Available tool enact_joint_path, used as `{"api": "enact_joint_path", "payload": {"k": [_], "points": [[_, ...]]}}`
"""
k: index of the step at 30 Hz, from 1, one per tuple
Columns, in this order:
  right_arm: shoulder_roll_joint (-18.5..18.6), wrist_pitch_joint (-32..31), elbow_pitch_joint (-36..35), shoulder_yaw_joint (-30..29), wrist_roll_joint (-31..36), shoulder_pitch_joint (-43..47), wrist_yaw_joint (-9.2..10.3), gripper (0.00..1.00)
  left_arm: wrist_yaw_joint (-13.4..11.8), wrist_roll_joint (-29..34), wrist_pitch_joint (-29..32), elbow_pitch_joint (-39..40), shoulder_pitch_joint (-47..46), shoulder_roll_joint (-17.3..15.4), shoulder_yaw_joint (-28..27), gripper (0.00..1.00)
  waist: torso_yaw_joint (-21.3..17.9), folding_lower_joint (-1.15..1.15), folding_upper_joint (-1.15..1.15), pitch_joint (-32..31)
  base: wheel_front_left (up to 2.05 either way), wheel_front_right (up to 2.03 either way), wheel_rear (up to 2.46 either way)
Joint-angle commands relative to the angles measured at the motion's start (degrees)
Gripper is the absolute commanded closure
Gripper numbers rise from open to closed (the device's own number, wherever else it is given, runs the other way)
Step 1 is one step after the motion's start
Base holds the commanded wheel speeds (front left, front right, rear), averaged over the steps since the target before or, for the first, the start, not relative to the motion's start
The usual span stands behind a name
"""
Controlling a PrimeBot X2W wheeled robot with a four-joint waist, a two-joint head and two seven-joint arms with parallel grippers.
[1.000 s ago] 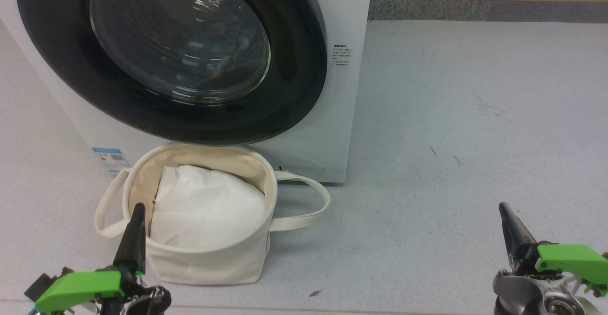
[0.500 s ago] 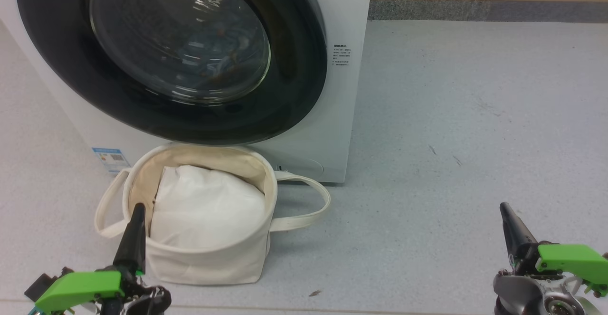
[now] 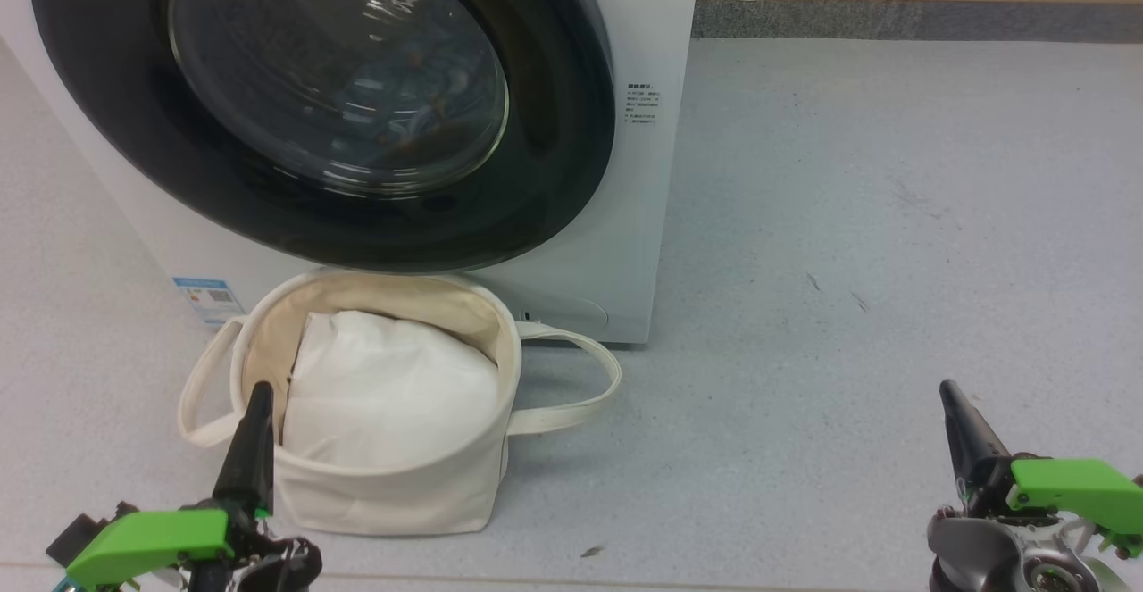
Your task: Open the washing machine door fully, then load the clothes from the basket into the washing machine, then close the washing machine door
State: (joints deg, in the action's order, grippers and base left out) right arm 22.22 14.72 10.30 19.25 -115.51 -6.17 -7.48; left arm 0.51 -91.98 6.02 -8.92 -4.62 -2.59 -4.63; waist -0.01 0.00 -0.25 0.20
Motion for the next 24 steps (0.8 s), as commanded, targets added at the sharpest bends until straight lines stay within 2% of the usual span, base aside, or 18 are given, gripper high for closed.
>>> {"api": "enact_joint_path", "payload": {"k": [1,24], "points": [[1.6,0.3,-1.9,0.5,0.0,-2.4,-0.01,1.00,0.0,-0.2,0.4,2.4,-1.1,-0.3,-2.0,1.00,0.0,0.00,0.00,0.0,0.00,0.00,0.00],[1.6,0.3,-1.9,0.4,0.1,-2.4,-0.01,1.00,0.0,-0.2,0.4,2.4,-1.1,-0.3,-2.0,1.00,0.0,0.00,0.00,0.0,0.00,0.00,0.00]]}}
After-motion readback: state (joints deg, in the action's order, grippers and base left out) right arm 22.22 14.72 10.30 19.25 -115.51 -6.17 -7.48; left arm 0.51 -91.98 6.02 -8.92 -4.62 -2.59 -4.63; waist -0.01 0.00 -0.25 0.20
